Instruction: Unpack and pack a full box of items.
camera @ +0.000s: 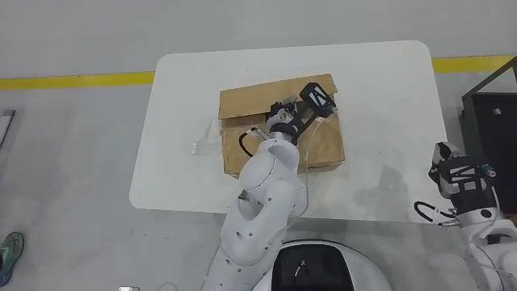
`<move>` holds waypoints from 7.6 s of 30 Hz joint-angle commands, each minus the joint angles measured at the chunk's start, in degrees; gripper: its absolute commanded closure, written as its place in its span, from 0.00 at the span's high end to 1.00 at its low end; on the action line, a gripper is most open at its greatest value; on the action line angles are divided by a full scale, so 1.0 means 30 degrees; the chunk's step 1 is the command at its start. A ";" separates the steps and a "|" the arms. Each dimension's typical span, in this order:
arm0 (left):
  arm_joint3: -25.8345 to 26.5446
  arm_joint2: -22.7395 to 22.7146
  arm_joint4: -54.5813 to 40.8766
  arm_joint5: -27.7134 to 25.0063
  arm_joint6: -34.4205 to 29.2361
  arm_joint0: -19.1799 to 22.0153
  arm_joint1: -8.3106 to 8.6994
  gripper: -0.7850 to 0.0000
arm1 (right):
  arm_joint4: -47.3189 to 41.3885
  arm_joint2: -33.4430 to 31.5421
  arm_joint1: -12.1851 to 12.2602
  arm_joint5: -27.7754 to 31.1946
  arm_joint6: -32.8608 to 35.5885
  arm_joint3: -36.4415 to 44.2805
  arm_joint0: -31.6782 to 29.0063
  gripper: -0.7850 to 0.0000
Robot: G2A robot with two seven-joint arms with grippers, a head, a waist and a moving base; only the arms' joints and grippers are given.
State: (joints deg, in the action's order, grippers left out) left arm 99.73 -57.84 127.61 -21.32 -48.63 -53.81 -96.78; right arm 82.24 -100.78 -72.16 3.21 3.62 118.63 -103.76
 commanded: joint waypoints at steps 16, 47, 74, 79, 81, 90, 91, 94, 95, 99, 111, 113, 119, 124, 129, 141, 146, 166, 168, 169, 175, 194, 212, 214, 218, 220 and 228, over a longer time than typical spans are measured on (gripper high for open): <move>-0.0140 0.0710 0.0767 0.0699 0.0821 0.1373 -0.0312 1.00 | 0.0032 -0.0050 -0.0066 -0.0137 -0.0174 0.0130 -0.0247 0.00; -1.3298 0.1936 0.1163 0.1153 -0.0251 1.0420 -0.2275 1.00 | 0.0050 -0.0186 -0.0172 -0.0061 -0.0433 0.0310 -0.0438 0.00; -0.0216 -0.0966 -0.2461 0.1700 -0.2889 0.3170 -0.2326 1.00 | -0.8324 -0.1503 -0.0101 0.4856 0.1876 0.1220 0.0319 0.00; 0.4387 -0.1708 -0.2573 0.1032 -0.3767 -0.0449 -0.1993 1.00 | -1.1280 -0.2459 0.0368 1.0759 0.4351 0.1063 0.1211 0.00; 0.5823 -0.1912 -0.1959 0.1372 -0.3757 -0.1694 -0.1869 1.00 | -1.1787 -0.2640 0.0538 1.2679 0.4831 0.0999 0.1556 0.00; 0.8486 -0.2496 0.0161 0.2938 -0.2687 -0.5312 -0.1498 1.00 | -1.1798 -0.2581 0.0875 1.5886 0.5685 0.0702 0.2218 0.00; 0.8699 -0.2487 0.0481 0.3139 -0.2563 -0.5487 -0.1474 1.00 | -1.1798 -0.2581 0.0875 1.5886 0.5685 0.0702 0.2218 0.00; 0.9036 -0.2362 0.0925 0.3898 -0.2487 -0.6038 -0.1453 1.00 | -1.1798 -0.2581 0.0875 1.5886 0.5685 0.0702 0.2218 0.00; 0.9102 -0.2366 0.0751 0.4457 -0.2826 -0.6240 -0.1488 1.00 | -1.1798 -0.2581 0.0875 1.5886 0.5685 0.0702 0.2218 0.00; 0.9102 -0.2366 0.0751 0.4457 -0.2826 -0.6240 -0.1488 1.00 | -1.2201 -0.2478 0.0873 1.5366 0.5441 0.0501 0.2384 0.00; 0.9102 -0.2366 0.0751 0.4457 -0.2826 -0.6240 -0.1488 1.00 | -1.8442 0.0415 0.1640 1.1814 1.2654 -0.3309 0.9124 0.00; 0.9102 -0.2366 0.0751 0.4457 -0.2826 -0.6240 -0.1488 1.00 | -1.8532 0.1359 0.1797 1.1415 1.4822 -0.4318 1.0649 0.00; 0.9102 -0.2366 0.0751 0.4457 -0.2826 -0.6240 -0.1488 1.00 | -1.9353 0.3298 0.1980 1.0658 1.6999 -0.6496 1.3645 0.24; 0.9102 -0.2366 0.0751 0.4457 -0.2826 -0.6240 -0.1488 1.00 | -1.9210 0.4201 0.2125 1.0543 1.7880 -0.7667 1.4705 0.30; 0.9102 -0.2366 0.0751 0.4457 -0.2826 -0.6240 -0.1488 1.00 | -1.9656 0.4710 0.2243 1.0567 1.7887 -0.8048 1.4940 0.38; 0.9102 -0.2366 0.0751 0.4457 -0.2826 -0.6240 -0.1488 1.00 | -2.0286 0.5363 0.2622 1.1835 1.7950 -0.7488 1.4574 0.36; 0.9102 -0.2366 0.0751 0.4457 -0.2826 -0.6240 -0.1488 1.00 | -2.1115 0.5431 0.2831 1.2457 1.8128 -0.6537 1.3730 0.35; 0.9102 -0.2366 0.0751 0.4457 -0.2826 -0.6240 -0.1488 1.00 | -2.5239 0.6515 0.3244 1.0708 1.7103 -0.6777 1.2127 0.22; 0.9102 -0.2366 0.0751 0.4457 -0.2826 -0.6240 -0.1488 1.00 | -2.5727 0.6744 0.3263 1.0879 1.7189 -0.6934 1.2174 0.24; 0.9102 -0.2366 0.0751 0.4457 -0.2826 -0.6240 -0.1488 1.00 | -2.5829 0.6799 0.3282 1.0928 1.7246 -0.6987 1.2223 0.25; 0.9102 -0.2366 0.0751 0.4457 -0.2826 -0.6240 -0.1488 1.00 | -2.5270 0.7272 0.3371 1.1171 1.7265 -0.7078 1.2375 0.00; 1.0487 -0.1993 -0.1537 0.4922 -0.3058 -0.5867 -0.1641 1.00 | -1.2619 0.5074 0.3801 1.2769 1.0694 -0.2469 1.0818 0.00; 0.7969 0.0016 0.0114 0.4660 -0.5108 -0.3841 -0.1948 1.00 | -0.3151 0.4008 0.3881 1.3795 0.0370 -0.0491 0.6964 0.00; 0.7600 0.0114 0.0668 0.4432 -0.4978 -0.3862 -0.1931 1.00 | -0.2500 0.4008 0.3915 1.3921 0.0000 -0.0435 0.6786 0.00; 0.6988 0.0221 0.1085 0.3747 -0.5253 -0.4086 -0.1922 1.00 | -0.2048 0.3976 0.3944 1.3771 -0.0627 -0.0529 0.6526 0.00; 0.6806 0.0236 0.1117 0.3552 -0.5383 -0.4251 -0.1926 1.00 | -0.1925 0.3948 0.3965 1.3782 -0.0798 -0.0526 0.6445 0.00; 0.7145 0.0305 0.1272 0.2818 -0.5763 -0.4787 -0.1940 1.00 | -0.3518 0.2870 0.4037 1.3455 -0.1309 -0.0491 0.5991 0.45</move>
State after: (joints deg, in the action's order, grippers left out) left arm 121.03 -56.88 131.38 -12.60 -65.86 -68.01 -102.60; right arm 72.78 -91.49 -60.08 43.67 -0.12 117.19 -85.65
